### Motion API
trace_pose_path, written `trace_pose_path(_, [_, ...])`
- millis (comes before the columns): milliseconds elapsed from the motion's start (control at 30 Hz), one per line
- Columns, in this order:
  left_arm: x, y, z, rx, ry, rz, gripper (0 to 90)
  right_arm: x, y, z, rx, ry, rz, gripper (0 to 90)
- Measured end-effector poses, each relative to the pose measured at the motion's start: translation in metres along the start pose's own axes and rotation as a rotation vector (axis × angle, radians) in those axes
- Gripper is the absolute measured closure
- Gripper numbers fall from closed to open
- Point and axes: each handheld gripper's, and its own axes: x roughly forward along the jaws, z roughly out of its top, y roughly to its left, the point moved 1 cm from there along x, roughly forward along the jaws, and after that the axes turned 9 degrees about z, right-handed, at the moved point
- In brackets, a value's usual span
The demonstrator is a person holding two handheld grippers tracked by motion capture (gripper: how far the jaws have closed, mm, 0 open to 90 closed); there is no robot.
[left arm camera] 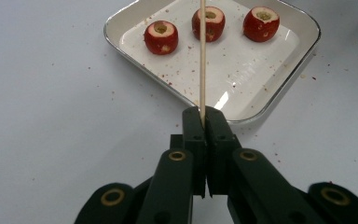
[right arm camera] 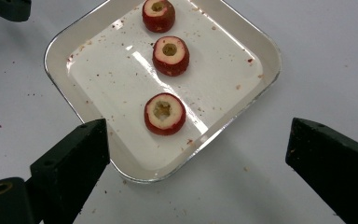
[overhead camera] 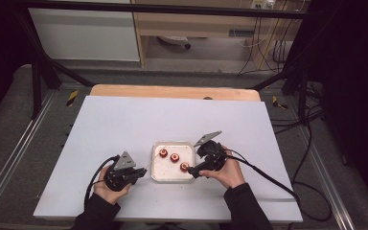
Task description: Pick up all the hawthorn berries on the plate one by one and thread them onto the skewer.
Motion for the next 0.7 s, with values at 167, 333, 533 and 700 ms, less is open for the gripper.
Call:
trace_pose_path(167, [0.0, -0.001, 0.0, -0.002, -0.005, -0.005, 88.2, 0.006, 0.0, 0.009, 0.005, 0.035, 0.028, 13.0])
trace_pose_path(333, [0.002, -0.003, 0.0, 0.006, 0.004, -0.002, 88.2, 0.016, 0.0, 0.017, -0.001, 0.096, 0.078, 22.3])
trace_pose_path(533, [0.003, -0.002, 0.0, 0.003, 0.006, -0.001, 88.2, 0.027, -0.001, 0.022, 0.004, 0.166, 0.114, 32.6])
trace_pose_path(700, [0.002, -0.002, 0.0, 0.002, 0.001, -0.002, 88.2, 0.034, -0.002, 0.026, 0.019, 0.198, 0.14, 41.6])
